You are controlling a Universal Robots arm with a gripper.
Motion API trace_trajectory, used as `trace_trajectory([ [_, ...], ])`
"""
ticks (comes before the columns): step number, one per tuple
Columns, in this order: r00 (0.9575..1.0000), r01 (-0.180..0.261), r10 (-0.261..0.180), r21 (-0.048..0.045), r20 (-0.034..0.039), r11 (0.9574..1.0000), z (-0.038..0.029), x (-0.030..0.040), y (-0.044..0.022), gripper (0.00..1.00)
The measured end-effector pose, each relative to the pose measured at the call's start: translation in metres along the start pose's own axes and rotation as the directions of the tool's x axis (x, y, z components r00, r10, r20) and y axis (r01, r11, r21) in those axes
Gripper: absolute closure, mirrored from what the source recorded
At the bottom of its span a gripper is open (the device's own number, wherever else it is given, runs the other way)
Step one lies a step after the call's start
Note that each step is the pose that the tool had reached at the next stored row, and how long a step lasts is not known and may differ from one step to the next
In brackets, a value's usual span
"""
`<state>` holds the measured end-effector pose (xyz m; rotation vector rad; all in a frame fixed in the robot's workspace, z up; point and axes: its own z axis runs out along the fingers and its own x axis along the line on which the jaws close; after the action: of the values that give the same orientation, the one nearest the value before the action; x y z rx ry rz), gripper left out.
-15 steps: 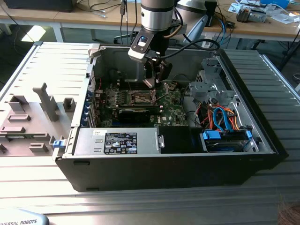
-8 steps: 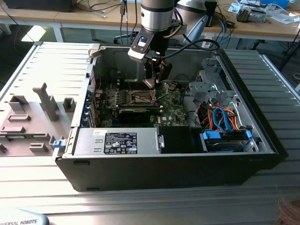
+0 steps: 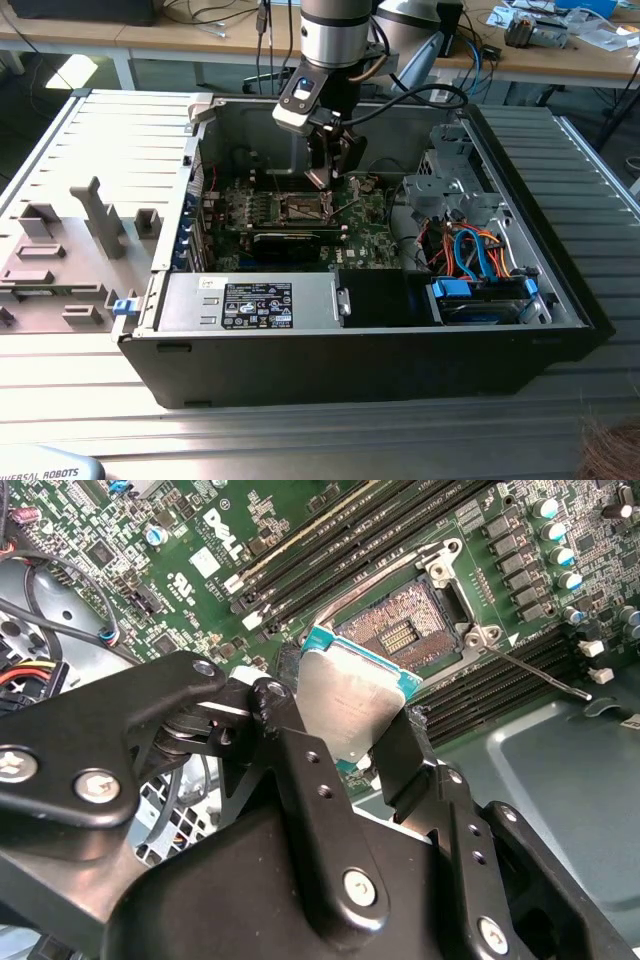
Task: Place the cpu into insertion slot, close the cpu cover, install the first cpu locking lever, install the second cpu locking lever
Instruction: 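Place the cpu into insertion slot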
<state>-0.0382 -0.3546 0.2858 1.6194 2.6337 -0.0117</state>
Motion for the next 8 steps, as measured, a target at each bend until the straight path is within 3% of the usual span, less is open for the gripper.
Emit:
trace_trajectory([
  [8, 1.0, -0.002, 0.002, 0.0012, 0.0023, 1.0, 0.0003, 0.0, 0.0, 0.46],
])
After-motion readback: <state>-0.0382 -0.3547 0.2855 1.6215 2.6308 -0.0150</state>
